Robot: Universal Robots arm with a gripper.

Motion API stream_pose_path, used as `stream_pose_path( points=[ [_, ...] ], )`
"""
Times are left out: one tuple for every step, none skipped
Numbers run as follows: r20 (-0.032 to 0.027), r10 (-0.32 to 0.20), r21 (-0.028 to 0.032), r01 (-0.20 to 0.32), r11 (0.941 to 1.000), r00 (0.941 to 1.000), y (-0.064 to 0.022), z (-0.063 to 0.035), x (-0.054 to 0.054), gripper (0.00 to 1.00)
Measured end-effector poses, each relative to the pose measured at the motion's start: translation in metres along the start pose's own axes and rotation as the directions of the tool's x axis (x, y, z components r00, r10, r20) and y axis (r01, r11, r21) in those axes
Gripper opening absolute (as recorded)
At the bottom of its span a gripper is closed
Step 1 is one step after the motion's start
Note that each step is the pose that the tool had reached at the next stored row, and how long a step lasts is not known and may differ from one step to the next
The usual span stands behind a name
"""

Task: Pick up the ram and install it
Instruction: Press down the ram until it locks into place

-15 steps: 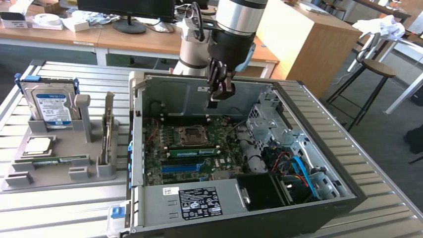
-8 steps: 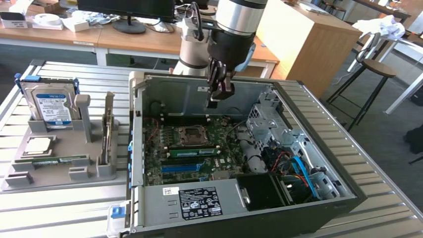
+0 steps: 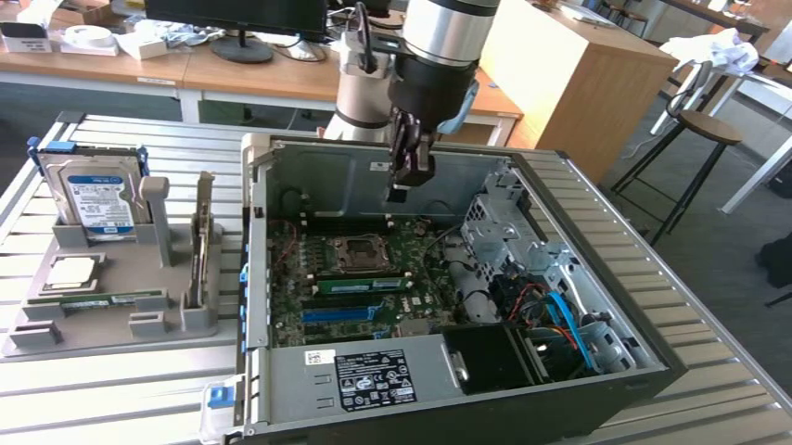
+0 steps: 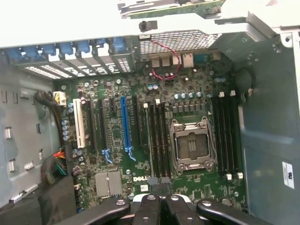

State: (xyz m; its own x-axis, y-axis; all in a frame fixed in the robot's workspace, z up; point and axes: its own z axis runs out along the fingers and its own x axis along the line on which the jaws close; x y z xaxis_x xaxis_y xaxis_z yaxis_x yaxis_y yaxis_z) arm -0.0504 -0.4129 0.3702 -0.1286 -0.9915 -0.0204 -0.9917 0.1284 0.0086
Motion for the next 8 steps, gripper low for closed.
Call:
stream_pose_path(
  points=[
    [0.0001,0.012,0.0003,-0.012,0.9999,0.9999,0.0001,0.0,0.0,0.1],
    [0.0001,0.023,0.0005,-0.023,0.9997,0.9997,0.0001,0.0,0.0,0.1],
    [0.0003,0.034,0.0008,-0.034,0.9994,0.9994,0.0001,0.0,0.0,0.1],
    [0.0004,0.046,0.001,-0.046,0.999,0.999,0.0001,0.0,0.0,0.1],
    [0.0005,0.057,0.0013,-0.057,0.9984,0.9984,0.0002,0.0,0.0,0.1],
    [0.0006,0.07,0.0017,-0.07,0.9976,0.9976,0.0002,0.0,0.0,0.1],
    [0.0008,0.081,0.0019,-0.081,0.9967,0.9967,0.0002,0.0,0.0,0.1],
    [0.0009,0.093,0.0022,-0.093,0.9957,0.9957,0.0002,0.0,0.0,0.1]
  ],
)
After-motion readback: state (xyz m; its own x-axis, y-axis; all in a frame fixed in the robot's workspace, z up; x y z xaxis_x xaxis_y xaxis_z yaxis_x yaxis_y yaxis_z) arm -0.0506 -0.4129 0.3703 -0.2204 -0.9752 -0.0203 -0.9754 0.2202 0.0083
